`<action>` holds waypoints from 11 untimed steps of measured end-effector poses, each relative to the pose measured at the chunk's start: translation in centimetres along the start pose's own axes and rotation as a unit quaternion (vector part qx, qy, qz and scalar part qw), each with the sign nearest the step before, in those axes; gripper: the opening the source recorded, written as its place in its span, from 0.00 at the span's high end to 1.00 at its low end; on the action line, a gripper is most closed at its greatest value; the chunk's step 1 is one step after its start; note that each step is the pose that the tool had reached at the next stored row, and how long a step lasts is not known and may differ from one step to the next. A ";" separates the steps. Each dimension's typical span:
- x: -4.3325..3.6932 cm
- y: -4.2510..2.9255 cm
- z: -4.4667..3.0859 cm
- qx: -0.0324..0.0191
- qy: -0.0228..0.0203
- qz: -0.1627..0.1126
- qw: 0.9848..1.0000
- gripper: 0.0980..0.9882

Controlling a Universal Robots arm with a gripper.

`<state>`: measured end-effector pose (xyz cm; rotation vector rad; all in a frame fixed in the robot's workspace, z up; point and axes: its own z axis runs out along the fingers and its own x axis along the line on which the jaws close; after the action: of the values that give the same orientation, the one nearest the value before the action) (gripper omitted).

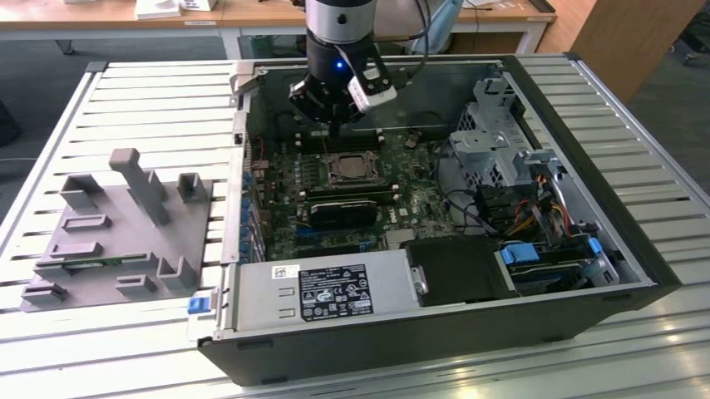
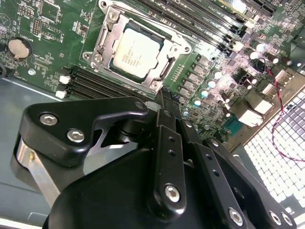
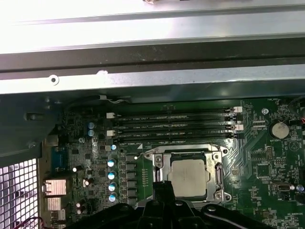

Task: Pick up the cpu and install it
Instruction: 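Install the first cpu locking lever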

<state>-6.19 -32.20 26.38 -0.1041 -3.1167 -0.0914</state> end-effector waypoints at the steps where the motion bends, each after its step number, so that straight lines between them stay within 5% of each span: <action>1: 0.06 0.00 0.00 0.000 0.000 0.000 1.000 0.99; 11: 0.66 -0.04 0.02 0.000 -0.001 0.000 1.000 0.99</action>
<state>-6.84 -32.20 26.38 -0.1038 -3.1182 -0.0915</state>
